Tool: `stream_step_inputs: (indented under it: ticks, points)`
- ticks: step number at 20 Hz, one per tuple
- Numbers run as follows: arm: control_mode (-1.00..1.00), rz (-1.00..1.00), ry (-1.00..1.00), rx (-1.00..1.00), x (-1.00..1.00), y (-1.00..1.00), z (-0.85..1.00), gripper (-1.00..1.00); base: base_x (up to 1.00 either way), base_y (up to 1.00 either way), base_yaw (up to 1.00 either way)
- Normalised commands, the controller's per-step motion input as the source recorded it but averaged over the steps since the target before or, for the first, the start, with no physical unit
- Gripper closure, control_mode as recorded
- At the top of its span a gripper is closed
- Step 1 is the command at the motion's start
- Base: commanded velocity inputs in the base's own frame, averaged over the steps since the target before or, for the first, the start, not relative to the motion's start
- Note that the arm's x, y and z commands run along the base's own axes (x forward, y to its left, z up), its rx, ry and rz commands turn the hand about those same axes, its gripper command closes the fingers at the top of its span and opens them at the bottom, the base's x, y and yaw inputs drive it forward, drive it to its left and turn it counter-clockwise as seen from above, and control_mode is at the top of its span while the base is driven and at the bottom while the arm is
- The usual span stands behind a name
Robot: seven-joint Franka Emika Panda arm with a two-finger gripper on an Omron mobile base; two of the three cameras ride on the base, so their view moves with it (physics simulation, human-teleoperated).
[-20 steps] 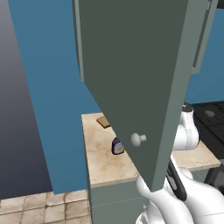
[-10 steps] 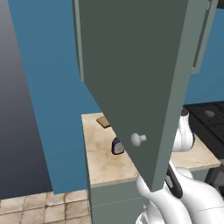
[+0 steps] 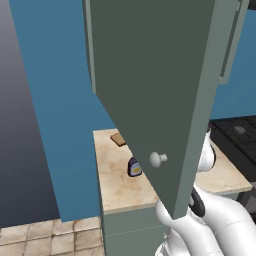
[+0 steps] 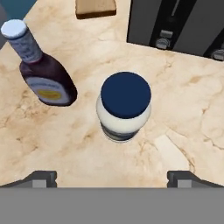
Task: Pick the mayonnaise and condiment bottle from the counter and place them in the cabinet.
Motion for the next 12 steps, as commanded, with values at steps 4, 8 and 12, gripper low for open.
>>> stream_step_inputs:
  ticks: [4,8,12]
  points:
    - [-1.0,0.0,0.0,0.06,0.28,0.0,-0.14,-1.0,0.0,0.0,0.0]
    - [-1.0,0.0,0.0,0.06,0.28,0.0,-0.21,-1.0,0.0,0.0,0.0]
    - [-1.0,0.0,0.0,0.02,0.26,0.0,-0.21,-1.0,0.0,0.0,0.0]
